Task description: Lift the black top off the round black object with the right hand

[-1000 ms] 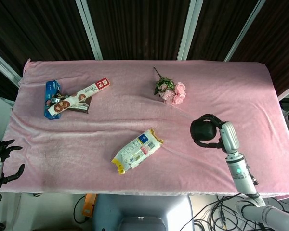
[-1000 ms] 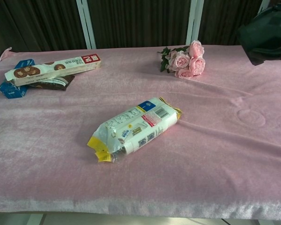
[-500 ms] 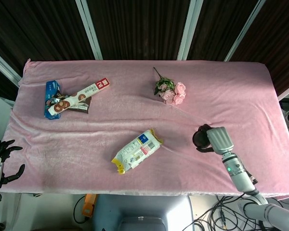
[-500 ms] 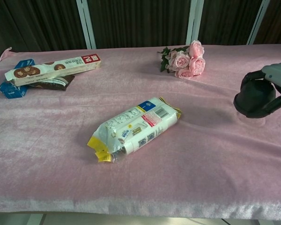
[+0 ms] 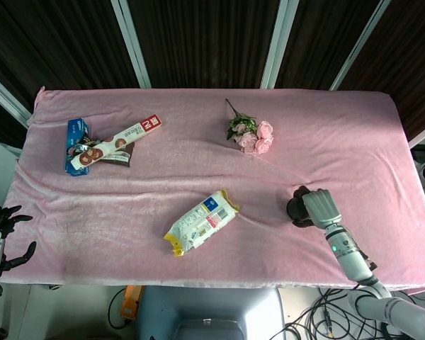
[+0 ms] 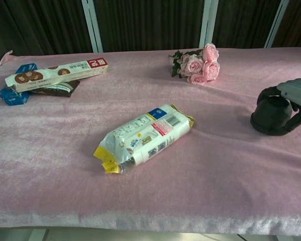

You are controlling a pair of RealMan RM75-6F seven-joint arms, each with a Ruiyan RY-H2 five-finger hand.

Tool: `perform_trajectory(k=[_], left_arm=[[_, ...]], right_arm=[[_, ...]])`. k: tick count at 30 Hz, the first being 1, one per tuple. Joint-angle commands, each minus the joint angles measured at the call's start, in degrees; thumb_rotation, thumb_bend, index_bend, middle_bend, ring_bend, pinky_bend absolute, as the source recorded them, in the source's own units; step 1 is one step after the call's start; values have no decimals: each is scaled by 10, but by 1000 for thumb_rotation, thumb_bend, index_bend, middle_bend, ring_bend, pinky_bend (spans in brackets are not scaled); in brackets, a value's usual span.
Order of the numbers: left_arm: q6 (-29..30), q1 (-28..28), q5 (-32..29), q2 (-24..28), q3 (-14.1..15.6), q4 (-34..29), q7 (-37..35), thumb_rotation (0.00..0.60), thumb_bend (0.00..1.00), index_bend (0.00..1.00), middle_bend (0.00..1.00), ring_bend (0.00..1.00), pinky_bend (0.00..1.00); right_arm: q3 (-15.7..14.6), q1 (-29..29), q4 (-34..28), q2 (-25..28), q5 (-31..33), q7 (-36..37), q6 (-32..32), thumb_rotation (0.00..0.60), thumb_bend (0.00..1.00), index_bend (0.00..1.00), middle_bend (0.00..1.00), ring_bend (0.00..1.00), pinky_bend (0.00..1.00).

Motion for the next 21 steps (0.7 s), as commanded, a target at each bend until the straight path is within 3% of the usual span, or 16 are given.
perform_trajectory(k=[1, 3, 6, 10, 14, 18, 21], left_arm=[[-1, 0, -2, 0, 0, 1, -1, 600, 347, 312, 118, 51, 344], [-2, 0, -3, 0, -1, 1, -1, 600, 347, 312, 118, 51, 344], [-1, 0, -2, 0, -1, 1, -2, 600, 347, 312, 118, 51, 344], [-1, -1, -1, 0, 0, 1, -1, 600, 347, 313, 118, 51, 344], [-2, -1, -1, 0, 0, 1, -1, 600, 347, 313, 118, 51, 344], [-1, -1, 0, -1, 0, 1, 0, 600, 348, 313, 118, 51, 344], [-2, -1, 0, -1, 0, 0, 2, 600, 348, 313, 118, 51, 344]], right_arm=[[-4, 1, -3, 6, -2, 8, -8, 600, 177, 215, 261, 232, 570], [-5, 1, -4, 10, -2, 8, -12, 600, 178, 125, 206, 180, 521], [-6, 1, -9, 16, 0, 6, -17, 600, 178, 10, 111, 87, 346], [-3, -1, -23, 25, -1, 14, -10, 600, 178, 2, 66, 41, 233], [-1, -4, -45, 40, -1, 14, -3, 600, 177, 110, 85, 64, 257], [2, -8, -57, 46, 0, 2, 8, 600, 178, 317, 180, 171, 357], [3, -9, -53, 42, 4, -8, 9, 600, 178, 394, 265, 261, 448]])
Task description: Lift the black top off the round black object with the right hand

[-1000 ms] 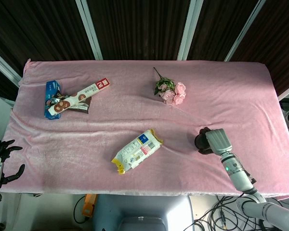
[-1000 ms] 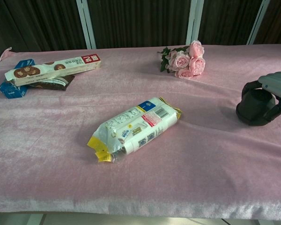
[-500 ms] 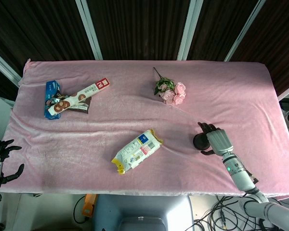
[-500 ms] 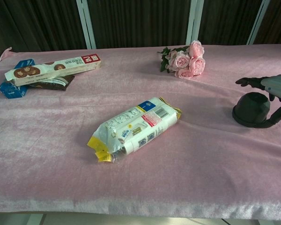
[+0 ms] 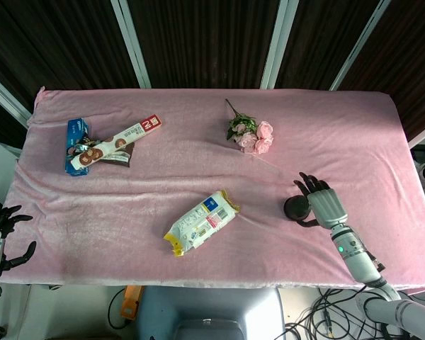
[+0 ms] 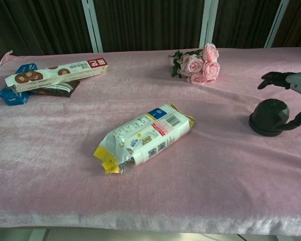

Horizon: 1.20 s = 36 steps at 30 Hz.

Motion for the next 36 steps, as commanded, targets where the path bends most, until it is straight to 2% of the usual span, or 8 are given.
perform_trajectory(k=[1, 7, 12, 17, 23, 29, 34, 36], left_arm=[[0, 0, 0, 0, 0, 0, 1, 600, 347, 313, 118, 51, 344], [0, 0, -2, 0, 0, 0, 1, 600, 348, 313, 118, 51, 344], [0, 0, -1, 0, 0, 0, 1, 600, 347, 313, 118, 51, 344], [0, 0, 1, 0, 0, -1, 2, 600, 347, 312, 118, 51, 344], [0, 0, 0, 0, 1, -2, 3, 600, 347, 312, 118, 51, 344], [0, 0, -1, 0, 0, -2, 2, 600, 347, 312, 118, 51, 344], [1, 1, -1, 1, 0, -2, -1, 600, 346, 312, 118, 51, 344], [1, 1, -1, 1, 0, -2, -1, 600, 346, 311, 118, 51, 344]], right_arm=[[1, -1, 4, -3, 5, -10, -1, 600, 178, 405, 281, 281, 476], [1, 1, 18, -17, 12, -34, -7, 600, 177, 475, 360, 404, 620], [5, -2, 41, -38, 6, -36, 18, 600, 178, 596, 461, 546, 738], [9, -8, 66, -54, -8, -21, 52, 600, 178, 689, 515, 620, 784], [11, -11, 75, -57, -13, -7, 63, 600, 178, 703, 526, 630, 792], [24, -31, 1, -9, -22, 63, 108, 600, 178, 702, 526, 630, 792], [15, -63, -62, 49, -9, 37, 126, 600, 178, 695, 526, 630, 792], [8, -75, -66, 60, -4, 24, 129, 600, 177, 693, 526, 630, 792]])
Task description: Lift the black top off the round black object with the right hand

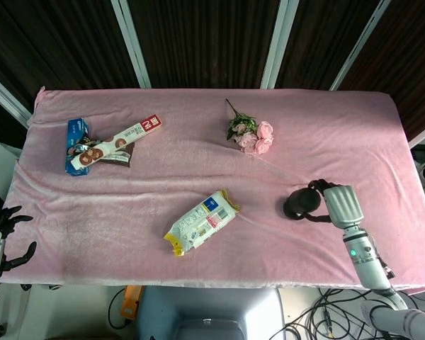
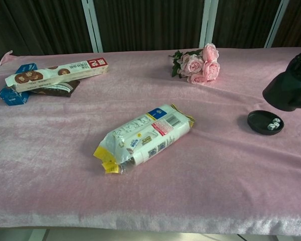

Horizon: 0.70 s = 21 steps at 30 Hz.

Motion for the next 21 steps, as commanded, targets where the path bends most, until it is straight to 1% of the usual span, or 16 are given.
perform_trajectory(k=[1, 4, 9, 10, 13, 14, 15, 16, 18, 21], left_arm=[[0, 0, 0, 0, 0, 0, 0, 600, 347, 312, 118, 51, 344], [1, 0, 1, 0, 0, -1, 2, 600, 347, 312, 118, 51, 344], [1, 0, 0, -1, 0, -1, 6, 600, 348, 312, 118, 51, 344], [0, -1, 0, -1, 0, -1, 7, 600, 349, 312, 118, 51, 344], [-3, -2, -1, -2, 1, -1, 9, 600, 347, 312, 118, 51, 344], [-3, -2, 0, -2, 1, -1, 10, 600, 347, 312, 118, 51, 344], [-4, -2, -1, -2, 1, -1, 10, 600, 347, 312, 118, 51, 344], [-4, -2, -1, -2, 1, -1, 11, 600, 347, 311, 118, 51, 344], [-5, -3, -2, -2, 1, -1, 10, 600, 347, 311, 118, 51, 344], [-4, -2, -3, -2, 0, 0, 9, 600, 347, 312, 118, 51, 344]], right_arm=[[-13, -29, -17, 29, 12, -26, 13, 600, 177, 693, 526, 630, 792], [-22, -43, 6, 31, 22, -28, 6, 600, 178, 691, 526, 630, 792], [-29, -46, 63, 15, 37, -9, -31, 600, 178, 675, 526, 611, 787], [-31, -45, 73, 11, 37, -6, -38, 600, 178, 666, 526, 603, 781], [-36, -40, 101, -2, 33, 6, -61, 600, 178, 584, 511, 525, 716], [-38, -37, 107, -5, 30, 11, -70, 600, 178, 533, 481, 471, 676], [-40, -35, 110, -6, 28, 15, -77, 600, 178, 467, 424, 396, 619], [-43, -32, 112, -5, 25, 19, -86, 600, 178, 426, 386, 351, 583], [-46, -29, 108, -1, 19, 25, -94, 600, 178, 319, 291, 240, 478], [-52, -28, 85, 19, 8, 30, -97, 600, 178, 90, 87, 43, 273]])
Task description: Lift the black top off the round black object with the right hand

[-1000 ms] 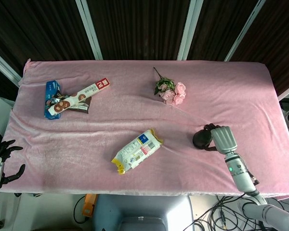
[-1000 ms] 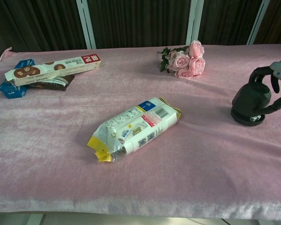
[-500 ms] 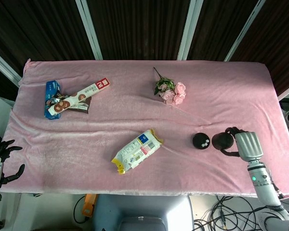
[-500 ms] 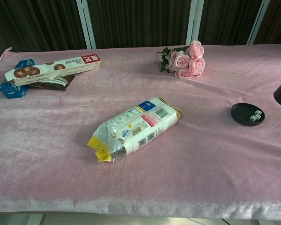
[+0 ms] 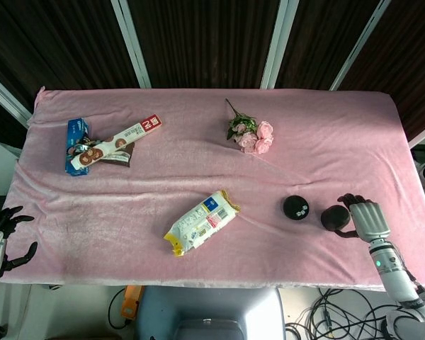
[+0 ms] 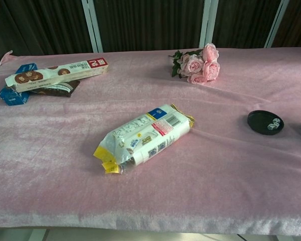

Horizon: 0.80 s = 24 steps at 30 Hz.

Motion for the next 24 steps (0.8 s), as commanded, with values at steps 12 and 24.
perform_trajectory(k=[12, 24], left_arm=[[-2, -2, 2, -2, 2, -1, 9, 600, 347, 312, 118, 51, 344], [-8, -7, -3, -10, 4, -3, 41, 600, 348, 312, 118, 51, 344]], right_arm=[[-8, -111, -258, 167, -84, 79, 245, 600, 177, 0, 0, 0, 103], [-5, -209, -319, 149, -41, 34, 343, 600, 177, 0, 0, 0, 116]])
